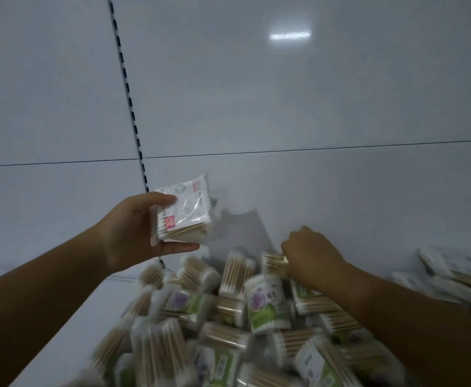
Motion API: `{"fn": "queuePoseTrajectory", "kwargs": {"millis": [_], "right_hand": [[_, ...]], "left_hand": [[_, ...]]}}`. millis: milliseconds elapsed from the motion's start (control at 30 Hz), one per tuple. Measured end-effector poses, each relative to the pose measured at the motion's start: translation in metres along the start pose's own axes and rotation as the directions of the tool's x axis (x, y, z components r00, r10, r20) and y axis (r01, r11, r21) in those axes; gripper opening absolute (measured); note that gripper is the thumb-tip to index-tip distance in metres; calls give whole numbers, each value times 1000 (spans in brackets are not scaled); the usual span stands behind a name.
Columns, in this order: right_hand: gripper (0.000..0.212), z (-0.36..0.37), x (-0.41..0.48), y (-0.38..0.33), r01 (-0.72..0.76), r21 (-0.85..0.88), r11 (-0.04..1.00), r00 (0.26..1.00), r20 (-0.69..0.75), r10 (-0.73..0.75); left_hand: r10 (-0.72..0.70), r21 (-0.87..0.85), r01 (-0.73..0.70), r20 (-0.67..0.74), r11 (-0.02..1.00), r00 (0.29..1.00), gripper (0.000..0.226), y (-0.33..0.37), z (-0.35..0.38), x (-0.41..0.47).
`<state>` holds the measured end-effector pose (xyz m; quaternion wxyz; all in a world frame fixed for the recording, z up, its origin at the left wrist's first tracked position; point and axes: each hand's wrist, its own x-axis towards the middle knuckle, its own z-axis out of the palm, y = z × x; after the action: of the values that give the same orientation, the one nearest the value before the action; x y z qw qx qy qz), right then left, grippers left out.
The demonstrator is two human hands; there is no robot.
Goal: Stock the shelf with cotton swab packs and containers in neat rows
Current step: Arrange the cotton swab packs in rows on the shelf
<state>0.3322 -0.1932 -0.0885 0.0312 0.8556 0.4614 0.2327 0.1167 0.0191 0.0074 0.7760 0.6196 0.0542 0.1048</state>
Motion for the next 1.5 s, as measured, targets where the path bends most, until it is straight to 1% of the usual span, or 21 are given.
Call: {"fn": "queuePoseTrajectory", "kwargs": {"millis": [67,133,200,267,333,367,433,467,533,600,667,767,867,967,1033,1100,1200,1300,1367,1433,1500], "right_hand": [[8,-2,3,2,-8,-45,999,1000,-10,8],[13,-16,4,6,-93,28,995,996,-5,93],[24,-44,2,5,-192,242,951,981,36,189],[20,-77,4,-12,-190,500,845,972,-24,233],[26,-111,8,-53,4,646,763,959,-219,181],[34,-126,12,-84,144,650,746,932,-342,118],[40,-151,23,-157,401,538,741,823,-567,-34],[36,-159,30,-196,480,463,745,763,-639,-95],[24,-169,48,-269,574,301,761,657,-724,-209],[15,-171,67,-335,631,225,743,616,-727,-303],[16,-170,85,-393,673,257,693,633,-685,-360],[29,-165,111,-458,667,425,612,716,-593,-369],[31,-163,136,-516,525,713,466,849,-403,-340],[33,-159,169,-572,352,877,326,924,-271,-270],[31,-149,193,-601,331,875,352,937,-260,-235],[32,-138,219,-627,299,882,365,943,-215,-252],[30,-121,258,-671,218,892,396,941,-85,-328],[28,-114,303,-714,83,961,263,912,33,-410],[28,-115,333,-739,77,975,210,900,23,-435],[28,-115,363,-760,98,984,145,925,-36,-379],[31,-108,389,-782,107,990,92,956,-77,-284]], "left_hand": [[7,-11,-7,8,1000,1000,66,3,-13,-10],[25,-23,-24,11,999,1000,67,9,-29,-23],[56,-47,-56,-5,997,998,65,15,-49,-38],[82,-113,-85,-34,990,996,57,19,-71,-55],[92,-189,-110,-104,976,990,50,19,-95,-71],[85,-214,-116,-149,970,985,51,18,-107,-80],[45,-252,-111,-252,961,967,53,11,-129,-101],[24,-272,-108,-294,956,955,51,7,-142,-113],[8,-294,-118,-350,948,937,42,0,-171,-142],[26,-288,-153,-399,945,916,34,-1,-204,-172],[67,-291,-210,-433,933,899,32,1,-241,-200],[88,-312,-286,-522,906,848,27,6,-292,-230],[53,-327,-321,-622,889,781,31,7,-345,-252],[54,-335,-344,-644,877,763,31,6,-398,-266],[50,-329,-338,-648,882,760,27,3,-428,-269],[35,-344,-340,-656,875,754,30,3,-459,-271],[14,-321,-376,-744,869,668,28,2,-514,-276],[3,-267,-377,-812,887,583,25,10,-571,-280],[-10,-244,-361,-840,900,543,24,19,-607,-285],[-18,-215,-386,-891,897,454,25,31,-648,-297],[9,-194,-436,-906,879,422,27,44,-688,-318]]}}
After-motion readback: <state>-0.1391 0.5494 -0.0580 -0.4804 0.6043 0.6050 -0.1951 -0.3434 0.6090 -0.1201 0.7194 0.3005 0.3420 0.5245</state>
